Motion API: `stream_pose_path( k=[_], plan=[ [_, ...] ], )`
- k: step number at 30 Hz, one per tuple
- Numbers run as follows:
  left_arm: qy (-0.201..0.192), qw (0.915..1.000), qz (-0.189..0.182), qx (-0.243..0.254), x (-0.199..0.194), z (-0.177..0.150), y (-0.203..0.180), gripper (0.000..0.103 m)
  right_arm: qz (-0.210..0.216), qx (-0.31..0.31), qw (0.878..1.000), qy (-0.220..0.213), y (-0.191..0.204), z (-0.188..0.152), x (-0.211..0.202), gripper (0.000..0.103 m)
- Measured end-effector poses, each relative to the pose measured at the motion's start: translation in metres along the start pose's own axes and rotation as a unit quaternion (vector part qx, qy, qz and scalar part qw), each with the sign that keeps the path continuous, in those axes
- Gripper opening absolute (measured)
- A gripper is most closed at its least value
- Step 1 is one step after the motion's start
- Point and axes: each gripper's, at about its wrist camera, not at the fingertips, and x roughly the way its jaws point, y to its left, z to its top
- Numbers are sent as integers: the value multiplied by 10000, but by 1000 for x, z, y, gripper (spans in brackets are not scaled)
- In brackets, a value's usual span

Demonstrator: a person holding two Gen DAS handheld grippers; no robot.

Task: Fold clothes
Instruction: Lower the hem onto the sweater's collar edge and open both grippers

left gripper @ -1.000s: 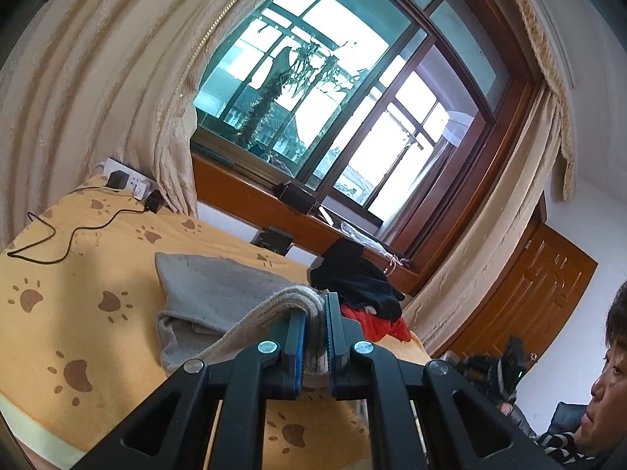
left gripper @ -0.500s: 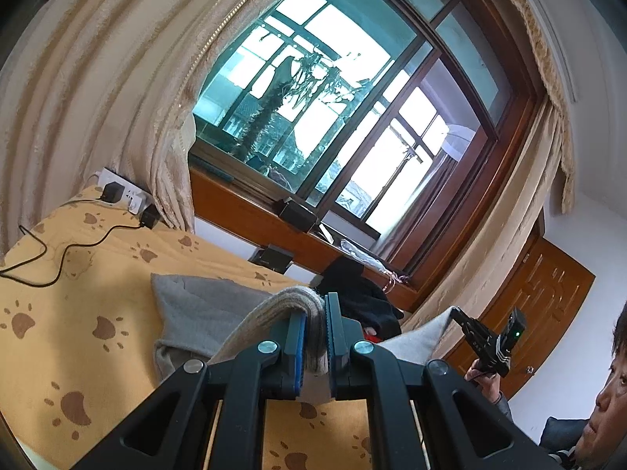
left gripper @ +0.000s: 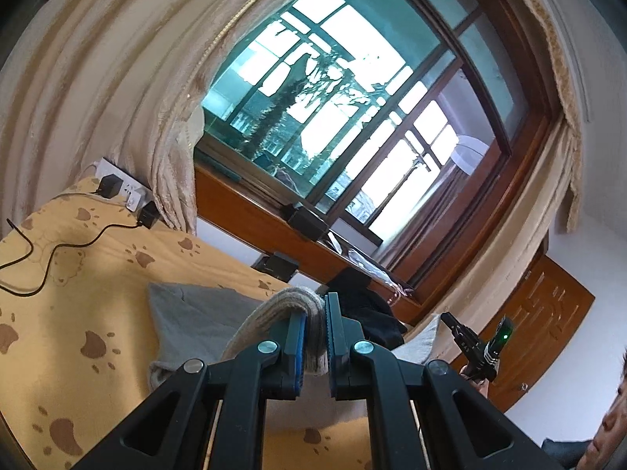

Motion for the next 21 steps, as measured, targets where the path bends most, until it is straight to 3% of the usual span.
stream_pose_path(
  k=[4,7,9,10,11,13,14,21],
  plan=[
    [171,9996,82,-207,27,10,23,9,-94,168,9996,218,-9,4,39,7],
    [331,9985,165,-397,44,7,42,9,572,401,9952,686,-13,-3,70,7],
    [424,9975,222,-528,53,4,54,9,1301,788,9822,1101,-16,-19,89,9],
    [434,9972,231,-556,53,2,58,9,1518,934,9754,1297,-16,-31,96,17],
    [434,9971,239,-585,52,1,62,9,1732,1079,9675,1492,-15,-42,103,34],
    [434,9967,257,-641,50,-2,69,9,2110,1298,9514,1831,-12,-63,115,58],
    [436,9965,273,-660,49,-4,72,9,2228,1243,9478,1912,-7,-71,118,63],
    [452,9962,282,-683,42,-11,74,9,2903,357,9214,2560,57,-89,155,68]
  ],
)
